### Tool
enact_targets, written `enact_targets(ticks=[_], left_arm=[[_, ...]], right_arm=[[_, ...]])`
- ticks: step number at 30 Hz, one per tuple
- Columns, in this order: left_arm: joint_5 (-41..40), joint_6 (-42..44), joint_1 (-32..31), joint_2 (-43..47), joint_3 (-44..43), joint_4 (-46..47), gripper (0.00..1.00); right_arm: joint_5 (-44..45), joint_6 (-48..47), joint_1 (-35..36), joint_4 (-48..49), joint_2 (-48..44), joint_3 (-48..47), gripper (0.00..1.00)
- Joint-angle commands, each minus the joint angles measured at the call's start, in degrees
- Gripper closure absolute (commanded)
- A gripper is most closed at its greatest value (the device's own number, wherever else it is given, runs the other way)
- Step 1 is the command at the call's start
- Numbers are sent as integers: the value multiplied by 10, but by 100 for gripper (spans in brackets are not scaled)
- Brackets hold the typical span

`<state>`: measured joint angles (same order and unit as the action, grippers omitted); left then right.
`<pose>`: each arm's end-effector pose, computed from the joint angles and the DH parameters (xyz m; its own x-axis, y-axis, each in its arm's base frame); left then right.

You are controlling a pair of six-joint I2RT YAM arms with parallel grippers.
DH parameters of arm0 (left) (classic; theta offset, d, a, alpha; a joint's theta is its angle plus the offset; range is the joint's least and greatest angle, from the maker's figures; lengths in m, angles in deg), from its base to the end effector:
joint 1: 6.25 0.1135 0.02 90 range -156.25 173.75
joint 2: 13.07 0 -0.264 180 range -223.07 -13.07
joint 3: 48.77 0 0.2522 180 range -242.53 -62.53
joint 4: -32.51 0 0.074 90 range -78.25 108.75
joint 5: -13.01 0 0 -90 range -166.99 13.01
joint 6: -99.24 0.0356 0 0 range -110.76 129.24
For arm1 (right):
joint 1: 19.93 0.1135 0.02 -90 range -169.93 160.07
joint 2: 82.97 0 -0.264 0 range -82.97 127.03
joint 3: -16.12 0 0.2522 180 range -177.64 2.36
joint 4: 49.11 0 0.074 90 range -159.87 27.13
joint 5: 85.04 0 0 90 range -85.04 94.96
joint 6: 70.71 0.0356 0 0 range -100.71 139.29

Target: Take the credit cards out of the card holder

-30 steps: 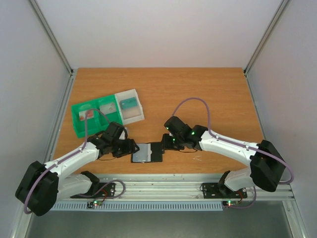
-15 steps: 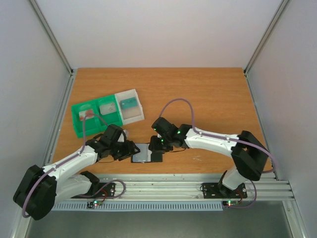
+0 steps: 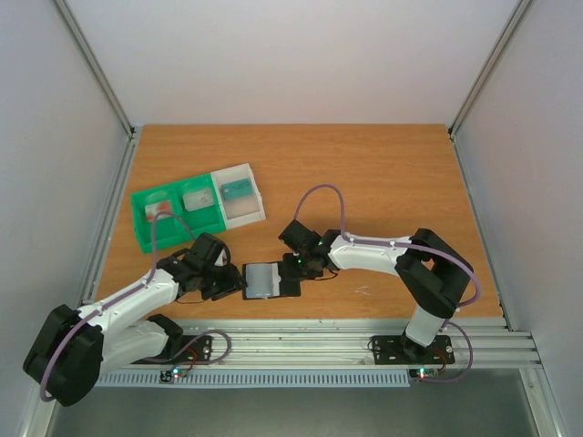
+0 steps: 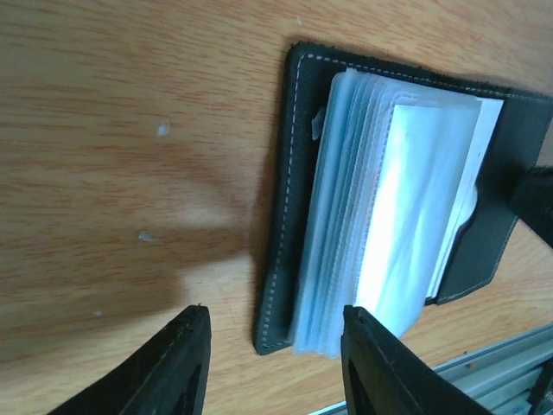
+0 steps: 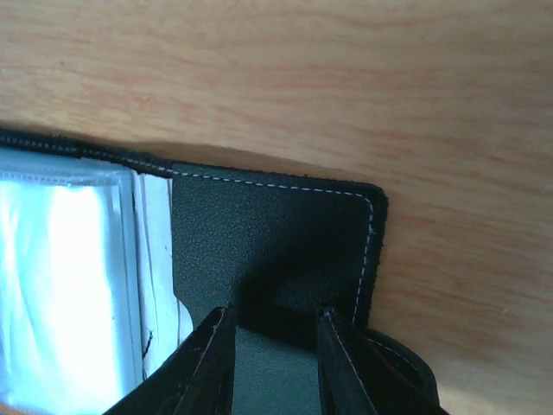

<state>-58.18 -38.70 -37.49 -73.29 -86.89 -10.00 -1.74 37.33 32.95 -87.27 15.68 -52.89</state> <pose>0.1383 -0.0973 0.1505 -0.9697 -0.2338 -0.0710 -0.1654 0.8420 -0.5135 0.1899 0.2578 0.1485 -0.7848 -0.5272 -0.3258 -0.6053 0.7651 0.2197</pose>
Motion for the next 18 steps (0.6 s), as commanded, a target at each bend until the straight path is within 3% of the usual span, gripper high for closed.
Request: enact_targets(ticks=[1,8,18], left_arm=[[-9,23,1,4,-16,-7,59],[26,22,0,-6,-3,24,66],[53,-4,9,-2,18,76,61]], right_arm=[[49,-35,-20,-22,16,-6,72],[20,-23,-12,-51,-43,-25,68],[10,7,52,-78,-8,-99,50]])
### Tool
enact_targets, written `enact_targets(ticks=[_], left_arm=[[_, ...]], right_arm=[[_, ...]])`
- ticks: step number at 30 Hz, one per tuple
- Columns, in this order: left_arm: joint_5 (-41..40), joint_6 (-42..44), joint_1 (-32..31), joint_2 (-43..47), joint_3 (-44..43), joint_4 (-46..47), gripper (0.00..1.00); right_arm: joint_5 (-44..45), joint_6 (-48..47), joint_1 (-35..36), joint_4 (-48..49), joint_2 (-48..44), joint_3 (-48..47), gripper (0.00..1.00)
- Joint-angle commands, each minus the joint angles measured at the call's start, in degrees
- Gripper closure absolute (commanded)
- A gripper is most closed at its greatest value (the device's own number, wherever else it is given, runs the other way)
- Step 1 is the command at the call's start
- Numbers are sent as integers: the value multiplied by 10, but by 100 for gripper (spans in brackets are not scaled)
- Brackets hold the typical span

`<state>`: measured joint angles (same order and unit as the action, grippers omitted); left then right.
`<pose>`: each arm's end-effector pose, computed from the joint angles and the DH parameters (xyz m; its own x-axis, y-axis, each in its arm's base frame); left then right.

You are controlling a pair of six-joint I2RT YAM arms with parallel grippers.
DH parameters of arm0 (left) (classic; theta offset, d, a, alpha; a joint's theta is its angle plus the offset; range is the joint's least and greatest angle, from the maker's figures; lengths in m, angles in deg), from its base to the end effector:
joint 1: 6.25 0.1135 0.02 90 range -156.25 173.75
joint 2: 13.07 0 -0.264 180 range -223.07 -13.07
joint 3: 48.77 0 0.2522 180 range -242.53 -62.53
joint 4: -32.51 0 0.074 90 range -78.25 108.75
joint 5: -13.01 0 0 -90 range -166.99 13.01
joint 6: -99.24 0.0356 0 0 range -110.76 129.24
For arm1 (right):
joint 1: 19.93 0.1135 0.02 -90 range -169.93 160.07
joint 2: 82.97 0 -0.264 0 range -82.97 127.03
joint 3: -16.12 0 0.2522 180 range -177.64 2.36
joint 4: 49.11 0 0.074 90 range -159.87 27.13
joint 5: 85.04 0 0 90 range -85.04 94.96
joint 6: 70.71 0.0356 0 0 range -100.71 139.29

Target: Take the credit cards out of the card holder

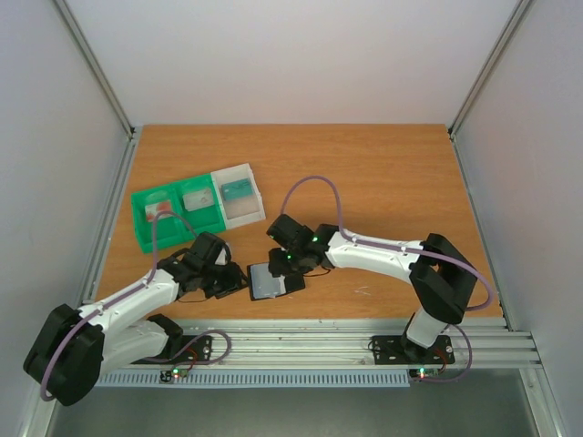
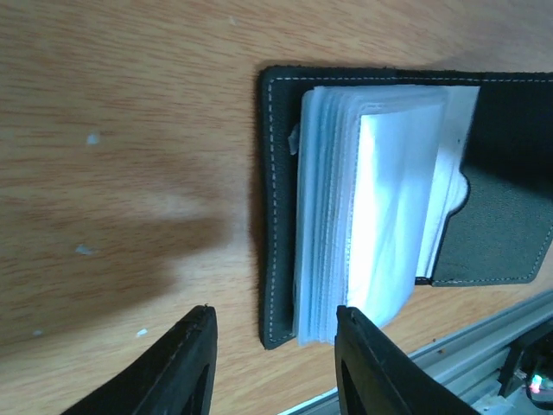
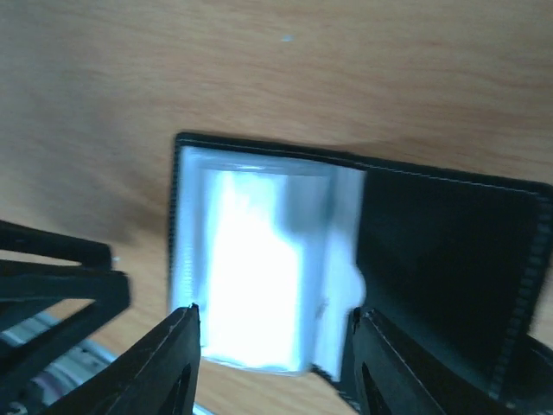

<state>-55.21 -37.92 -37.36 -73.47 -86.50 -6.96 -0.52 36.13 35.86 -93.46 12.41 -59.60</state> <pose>0.1407 -0.1004 0.1512 -0.9754 -0.2067 -0.0772 -0.1278 0.8146 -0.5657 0.1828 0.2750 0.1931 -0.7290 -0.5594 -0.3946 -0.6640 0.7179 0.2091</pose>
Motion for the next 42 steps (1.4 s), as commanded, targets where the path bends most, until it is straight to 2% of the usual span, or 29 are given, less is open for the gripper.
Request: enact_targets(ticks=[1,13,24,30,37,42], left_arm=[[27,-18,12,2,18,49,60],[21,-20,52,47,36,11,60],[28,-14,57,43,36,14,60],[28,-14,57,46,34,14,61],[32,-13,57,48,33,12,60],[52,-14,57,47,32,27,60]], right_arm=[[-4,24,29,-14,34,-39,49],[2,36,51,-29,110,-95,36],[11,31,52,-35,143,-106,30],[19,27,52,-28,146,-97,37],[31,31,52,-20,140,-83,53],[30,42,52,3,131,-62,59]])
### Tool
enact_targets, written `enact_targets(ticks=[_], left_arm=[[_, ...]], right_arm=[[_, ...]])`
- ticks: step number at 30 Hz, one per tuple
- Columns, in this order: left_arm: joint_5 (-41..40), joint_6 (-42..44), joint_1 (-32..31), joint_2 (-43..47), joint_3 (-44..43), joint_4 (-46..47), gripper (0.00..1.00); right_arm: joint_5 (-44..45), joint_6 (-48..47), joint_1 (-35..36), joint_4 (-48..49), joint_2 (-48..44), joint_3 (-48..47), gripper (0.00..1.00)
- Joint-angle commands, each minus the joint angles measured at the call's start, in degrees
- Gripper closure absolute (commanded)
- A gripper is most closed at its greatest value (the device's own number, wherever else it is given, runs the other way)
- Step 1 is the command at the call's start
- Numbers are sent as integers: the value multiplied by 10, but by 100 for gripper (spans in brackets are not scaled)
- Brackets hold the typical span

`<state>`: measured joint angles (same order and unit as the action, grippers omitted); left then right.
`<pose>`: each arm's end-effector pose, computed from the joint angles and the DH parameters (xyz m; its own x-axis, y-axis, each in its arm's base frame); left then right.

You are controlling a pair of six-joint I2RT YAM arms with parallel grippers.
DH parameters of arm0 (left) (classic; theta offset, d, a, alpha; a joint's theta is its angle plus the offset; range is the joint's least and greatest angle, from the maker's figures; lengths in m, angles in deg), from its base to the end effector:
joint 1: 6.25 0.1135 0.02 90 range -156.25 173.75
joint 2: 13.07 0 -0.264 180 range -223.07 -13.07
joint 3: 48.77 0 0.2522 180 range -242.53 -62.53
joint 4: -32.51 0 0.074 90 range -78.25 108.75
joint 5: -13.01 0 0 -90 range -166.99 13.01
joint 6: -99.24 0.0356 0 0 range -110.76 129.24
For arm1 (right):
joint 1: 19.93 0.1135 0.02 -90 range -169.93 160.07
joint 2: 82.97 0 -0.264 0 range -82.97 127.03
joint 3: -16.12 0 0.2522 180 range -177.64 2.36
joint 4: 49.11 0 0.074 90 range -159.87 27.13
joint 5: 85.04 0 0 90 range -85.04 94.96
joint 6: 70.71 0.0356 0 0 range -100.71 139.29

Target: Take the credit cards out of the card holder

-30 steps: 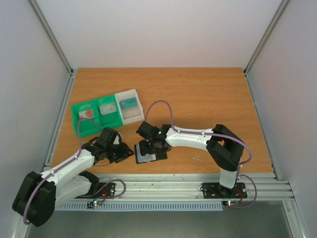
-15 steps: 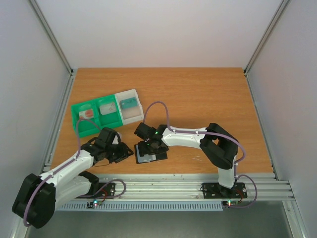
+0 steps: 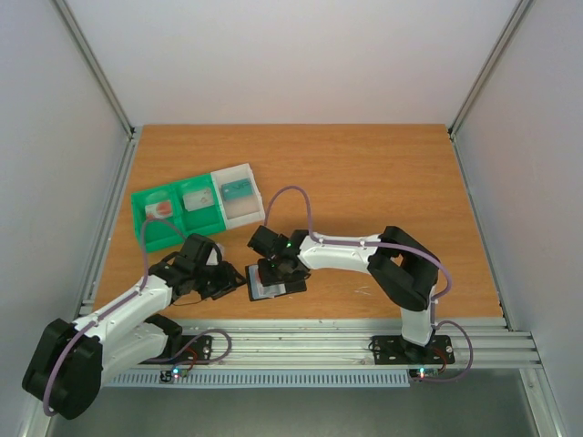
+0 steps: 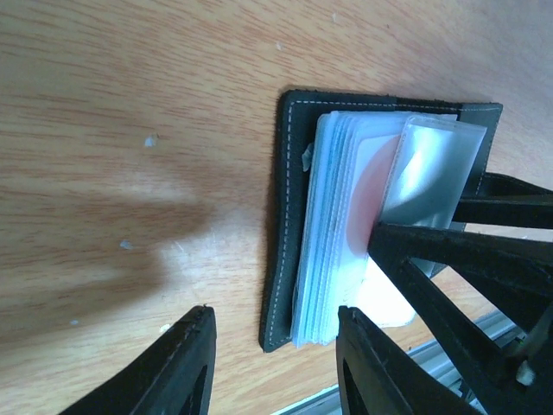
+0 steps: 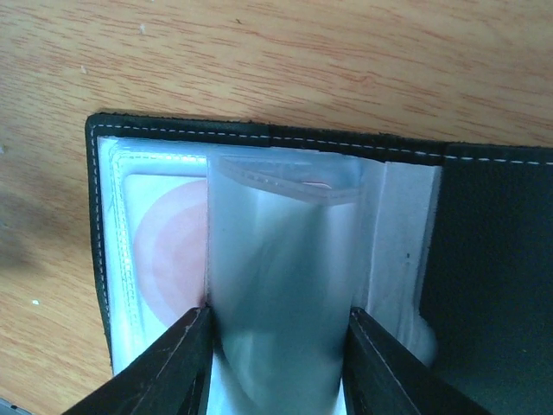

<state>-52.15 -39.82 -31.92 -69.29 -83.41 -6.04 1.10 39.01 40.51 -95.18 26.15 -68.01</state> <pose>0.1383 -0.0831 0.1480 -0.9515 -0.3032 -0.0512 -0.2092 0.7603 -0.6149 0.1807 0.3236 0.1528 -0.7357 -0.6148 -0.2841 -0.6697 0.7231 0.1695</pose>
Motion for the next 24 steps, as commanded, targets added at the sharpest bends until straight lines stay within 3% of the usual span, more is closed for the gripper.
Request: enact_targets(ticks=[1,11,24], left_arm=[[26,4,3,5,1,23,60],[32,-17,3,-5,-17,55,59],[58,-25,3,-106,-71,131,56]], right_arm=[[10,15,6,33,-13,30,60],[-9,29,3,133,-67,102,72],[-27,21,-1,206,-100,162,74]])
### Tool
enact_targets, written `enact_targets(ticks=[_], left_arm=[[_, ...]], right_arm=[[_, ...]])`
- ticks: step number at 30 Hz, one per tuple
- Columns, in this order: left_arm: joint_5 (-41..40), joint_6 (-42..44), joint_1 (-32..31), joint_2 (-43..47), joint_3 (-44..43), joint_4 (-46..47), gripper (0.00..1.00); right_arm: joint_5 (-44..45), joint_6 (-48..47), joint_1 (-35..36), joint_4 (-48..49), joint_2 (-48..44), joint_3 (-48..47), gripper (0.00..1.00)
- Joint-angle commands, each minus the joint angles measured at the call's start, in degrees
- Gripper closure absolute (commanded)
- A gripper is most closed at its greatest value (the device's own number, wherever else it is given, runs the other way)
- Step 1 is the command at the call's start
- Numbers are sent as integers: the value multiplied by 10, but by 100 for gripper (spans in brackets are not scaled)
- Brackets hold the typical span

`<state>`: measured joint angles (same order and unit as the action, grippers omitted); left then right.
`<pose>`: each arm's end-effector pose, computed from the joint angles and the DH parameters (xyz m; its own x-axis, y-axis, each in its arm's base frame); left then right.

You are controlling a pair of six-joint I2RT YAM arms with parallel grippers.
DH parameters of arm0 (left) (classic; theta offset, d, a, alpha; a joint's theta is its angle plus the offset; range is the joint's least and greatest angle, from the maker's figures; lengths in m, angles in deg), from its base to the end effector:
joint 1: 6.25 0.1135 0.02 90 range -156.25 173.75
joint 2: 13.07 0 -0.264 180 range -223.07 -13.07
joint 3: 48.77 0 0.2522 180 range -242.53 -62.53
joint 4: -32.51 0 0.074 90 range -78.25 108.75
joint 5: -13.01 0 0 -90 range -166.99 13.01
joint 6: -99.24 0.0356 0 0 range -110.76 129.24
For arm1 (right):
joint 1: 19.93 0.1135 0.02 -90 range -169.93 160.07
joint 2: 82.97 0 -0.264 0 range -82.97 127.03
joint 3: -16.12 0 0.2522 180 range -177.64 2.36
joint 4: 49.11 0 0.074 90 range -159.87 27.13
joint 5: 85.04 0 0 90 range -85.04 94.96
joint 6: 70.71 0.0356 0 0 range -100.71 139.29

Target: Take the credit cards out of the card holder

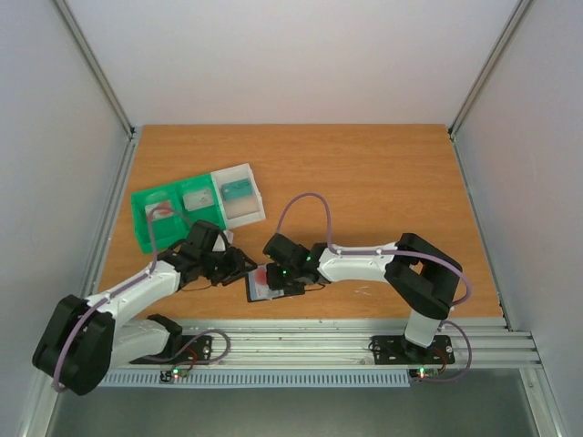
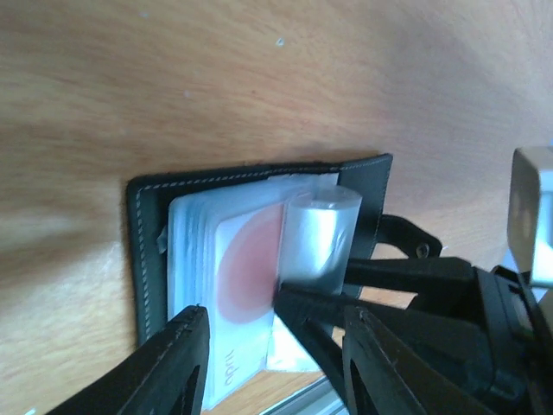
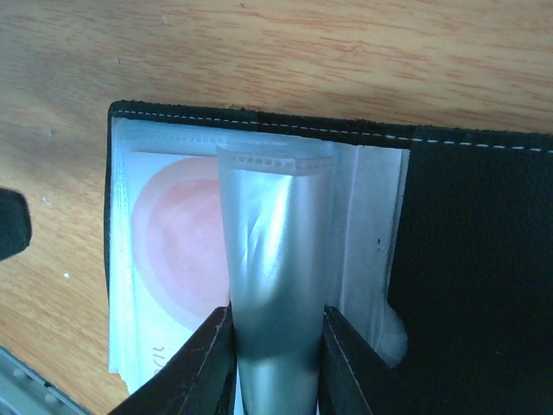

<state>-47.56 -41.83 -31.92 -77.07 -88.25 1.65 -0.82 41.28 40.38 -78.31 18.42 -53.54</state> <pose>0.1667 -0.0995 0.1597 -0.9553 -0.2926 -0.0424 -0.1818 0.6946 -0.6960 0.1652 0.2970 0.1440 -0.7341 -0.5354 -0.4176 -0.6618 0.7018 0.2636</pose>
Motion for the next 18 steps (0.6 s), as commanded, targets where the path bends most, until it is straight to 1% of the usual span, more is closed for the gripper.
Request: enact_targets(ticks=[1,7,13,18], left_arm=[[15,-6,3,-37,-26,63,56],[40,-26,2,-86,-29,127,52],[34,-30,-1,-115,-39,142,51],[38,-38,-5,-158,-43,165,51]], right_arm=[[-8,-2,-1,39,-25,20,74],[-13,-5,-4,54,-34,29,74],[-16,-4,-7,60,-36,35,74],[-17,-5,-8,62,-36,35,74]])
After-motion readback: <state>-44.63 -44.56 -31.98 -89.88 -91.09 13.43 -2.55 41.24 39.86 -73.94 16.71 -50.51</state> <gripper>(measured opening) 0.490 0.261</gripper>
